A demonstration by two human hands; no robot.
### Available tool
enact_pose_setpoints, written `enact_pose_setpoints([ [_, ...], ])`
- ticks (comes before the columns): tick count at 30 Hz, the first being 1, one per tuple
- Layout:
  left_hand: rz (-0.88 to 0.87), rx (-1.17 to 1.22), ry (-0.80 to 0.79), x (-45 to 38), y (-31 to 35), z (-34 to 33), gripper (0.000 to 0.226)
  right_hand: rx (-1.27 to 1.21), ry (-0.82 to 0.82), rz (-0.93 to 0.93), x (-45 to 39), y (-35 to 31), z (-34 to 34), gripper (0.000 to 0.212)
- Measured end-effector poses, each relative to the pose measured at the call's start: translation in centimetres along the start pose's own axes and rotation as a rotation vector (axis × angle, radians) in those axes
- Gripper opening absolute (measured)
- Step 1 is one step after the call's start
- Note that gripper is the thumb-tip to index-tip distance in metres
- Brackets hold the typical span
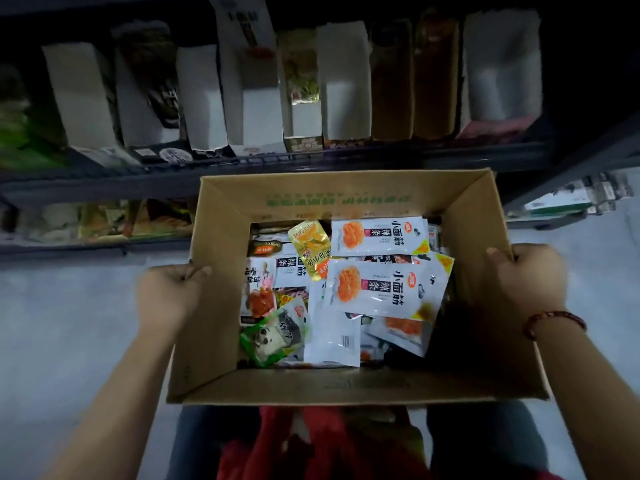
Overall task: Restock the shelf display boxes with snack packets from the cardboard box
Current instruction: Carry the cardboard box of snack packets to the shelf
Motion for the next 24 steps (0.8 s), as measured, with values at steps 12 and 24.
enact_pose_setpoints([
  [12, -0.076, -0.099, 0.011, -7.1, -6.5, -7.1, 0.028, 0.056, 0.03, 0.04, -4.8, 2.8, -10.4, 0.046],
  [24, -0.269, -0.135, 0.136, -11.2, -11.0, -10.7, 0.048, 0.042, 0.144, 0.19, -7.4, 5.7, -14.3, 0.043],
])
Point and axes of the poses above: each hand's wrist, its own x-axis away from the middle knuckle, its own z-axis out of the back of the hand, y = z × x, the point moved 2 cm from there along -x, towards the middle knuckle, and after that the axes turned 12 degrees about -y, right-handed, at the moved point
